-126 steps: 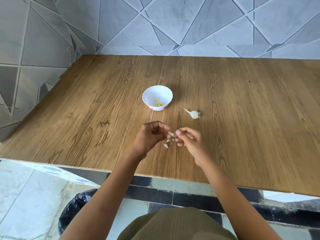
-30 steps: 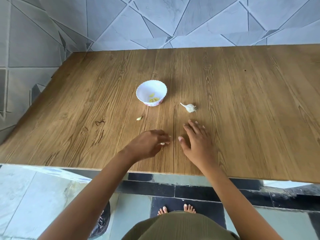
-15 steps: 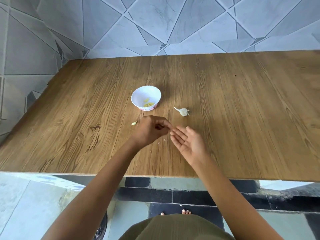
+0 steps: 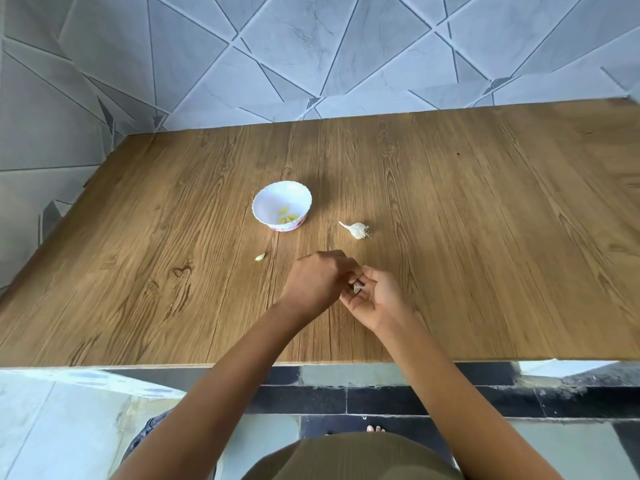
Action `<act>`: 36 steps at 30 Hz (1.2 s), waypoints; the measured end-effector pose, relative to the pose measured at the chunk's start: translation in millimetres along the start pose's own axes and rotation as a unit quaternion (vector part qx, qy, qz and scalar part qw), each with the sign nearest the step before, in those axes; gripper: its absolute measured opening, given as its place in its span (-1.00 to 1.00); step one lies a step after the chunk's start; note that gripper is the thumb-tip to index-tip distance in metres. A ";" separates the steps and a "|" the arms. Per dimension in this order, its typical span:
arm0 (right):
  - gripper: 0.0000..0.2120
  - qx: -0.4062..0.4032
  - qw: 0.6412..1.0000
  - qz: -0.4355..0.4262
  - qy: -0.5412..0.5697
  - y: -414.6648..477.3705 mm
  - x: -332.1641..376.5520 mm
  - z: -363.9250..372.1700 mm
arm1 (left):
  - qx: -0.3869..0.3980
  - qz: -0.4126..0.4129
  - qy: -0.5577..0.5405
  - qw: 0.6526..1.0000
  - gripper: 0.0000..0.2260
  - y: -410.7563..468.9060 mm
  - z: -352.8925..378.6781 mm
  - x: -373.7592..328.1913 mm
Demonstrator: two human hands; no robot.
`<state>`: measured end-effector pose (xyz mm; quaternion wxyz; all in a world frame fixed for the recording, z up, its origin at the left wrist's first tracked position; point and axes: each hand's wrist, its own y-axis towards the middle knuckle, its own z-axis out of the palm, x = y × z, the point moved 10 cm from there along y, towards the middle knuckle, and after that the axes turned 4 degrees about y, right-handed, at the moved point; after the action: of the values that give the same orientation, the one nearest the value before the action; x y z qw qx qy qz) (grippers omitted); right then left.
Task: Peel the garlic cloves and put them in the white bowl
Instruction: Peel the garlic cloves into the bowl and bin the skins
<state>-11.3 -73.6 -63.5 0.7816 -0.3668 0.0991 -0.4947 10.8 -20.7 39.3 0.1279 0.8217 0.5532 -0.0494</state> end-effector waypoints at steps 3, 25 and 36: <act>-0.71 0.019 1.000 0.000 0.002 1.1 2.7 2.5 | -0.003 0.004 -0.059 0.998 -0.71 -0.9 0.1 11.3; -0.66 0.030 0.999 -0.021 -0.008 -2.6 12.8 -6.4 | 0.049 0.049 -0.079 0.994 -0.72 -32.5 17.0 42.4; -0.68 0.029 0.999 -0.029 -0.019 -5.9 10.1 -5.0 | 0.032 -0.152 -0.118 0.981 -0.79 -32.2 28.8 56.6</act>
<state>-13.0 -85.9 -61.0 0.7792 -0.3556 0.0593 -0.5128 4.6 33.9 -6.0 0.1569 0.7202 0.6506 -0.1824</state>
